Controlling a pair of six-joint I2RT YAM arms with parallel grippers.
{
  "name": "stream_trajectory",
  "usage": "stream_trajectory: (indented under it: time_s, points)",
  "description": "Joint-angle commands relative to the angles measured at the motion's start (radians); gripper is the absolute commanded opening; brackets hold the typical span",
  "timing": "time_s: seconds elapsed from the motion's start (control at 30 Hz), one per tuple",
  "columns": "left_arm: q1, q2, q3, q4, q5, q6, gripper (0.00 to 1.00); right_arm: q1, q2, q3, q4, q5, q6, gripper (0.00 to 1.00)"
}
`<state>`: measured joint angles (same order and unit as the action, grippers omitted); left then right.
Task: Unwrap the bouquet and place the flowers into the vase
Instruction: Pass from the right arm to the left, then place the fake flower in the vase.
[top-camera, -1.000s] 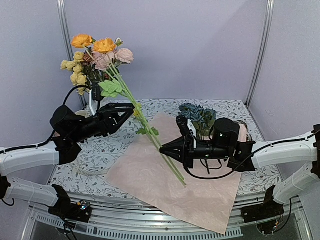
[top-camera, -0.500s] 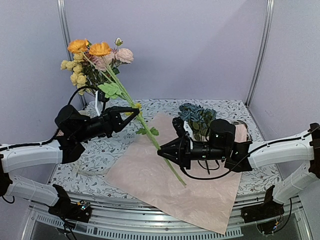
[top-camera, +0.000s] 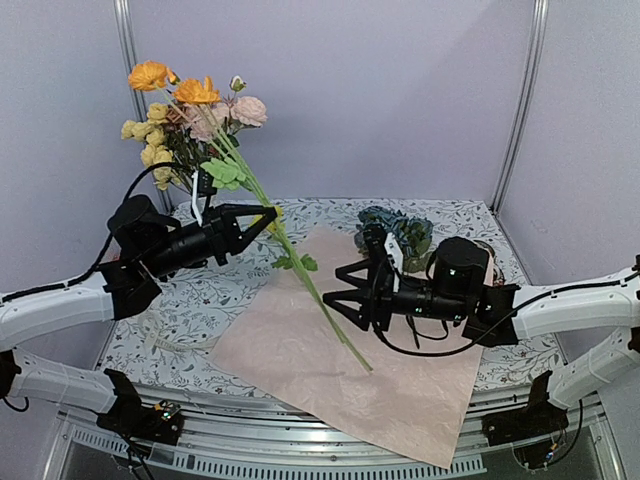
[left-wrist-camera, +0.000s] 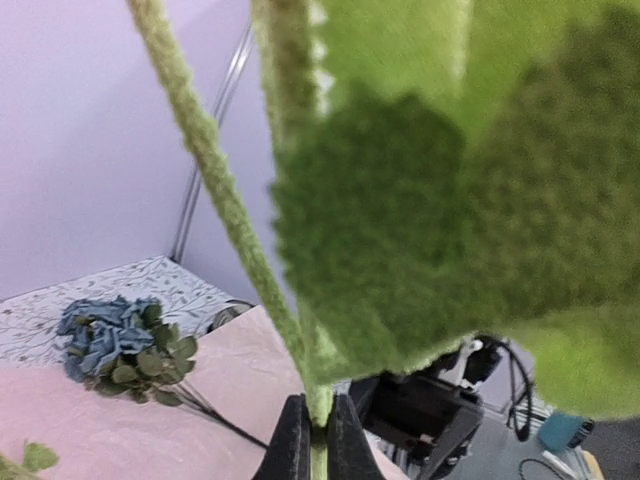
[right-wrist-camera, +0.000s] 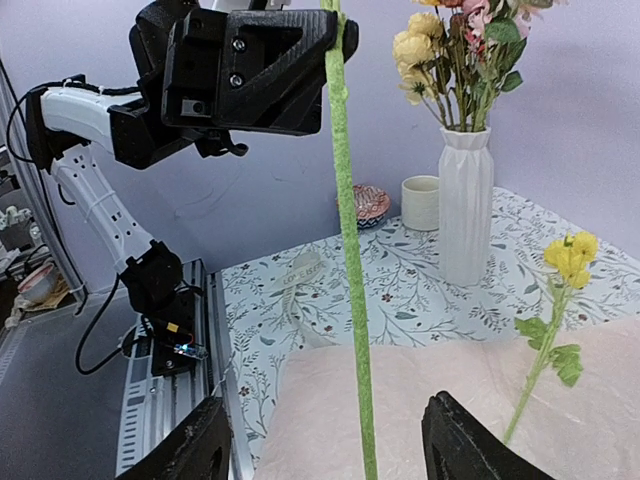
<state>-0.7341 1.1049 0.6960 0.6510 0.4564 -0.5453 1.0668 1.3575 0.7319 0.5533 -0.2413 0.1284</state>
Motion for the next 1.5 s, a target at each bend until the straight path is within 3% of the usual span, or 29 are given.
stream_trajectory:
  time_s: [0.0, 0.1, 0.2, 0.47, 0.63, 0.8, 1.17, 1.47]
  points:
    - [-0.004, -0.046, 0.105, -0.371, -0.181, 0.182, 0.00, 0.004, -0.092, -0.040, -0.015, 0.182, -0.050, 0.68]
    - [-0.005, -0.072, 0.143, -0.499, -0.275, 0.258, 0.00, 0.004, -0.132, -0.064, -0.030, 0.319, -0.076, 0.75]
    - [-0.004, -0.105, 0.172, -0.591, -0.356, 0.322, 0.00, 0.005, -0.154, -0.084, -0.037, 0.459, -0.097, 0.99]
    - [0.011, -0.130, 0.272, -0.750, -0.541, 0.416, 0.00, -0.008, -0.096, -0.061, -0.036, 0.701, -0.212, 0.99]
    - [0.065, -0.120, 0.355, -0.794, -0.643, 0.456, 0.00, -0.046, -0.047, -0.100, 0.040, 0.746, -0.201, 0.99]
    - [0.169, -0.117, 0.441, -0.778, -0.642, 0.466, 0.00, -0.053, 0.009, -0.196, 0.193, 0.758, -0.197, 0.99]
    - [0.301, -0.067, 0.616, -0.672, -0.687, 0.534, 0.00, -0.054, 0.036, -0.195, 0.200, 0.768, -0.199, 0.99]
    - [0.381, 0.010, 0.691, -0.597, -0.640, 0.517, 0.00, -0.054, 0.048, -0.193, 0.201, 0.764, -0.204, 0.99]
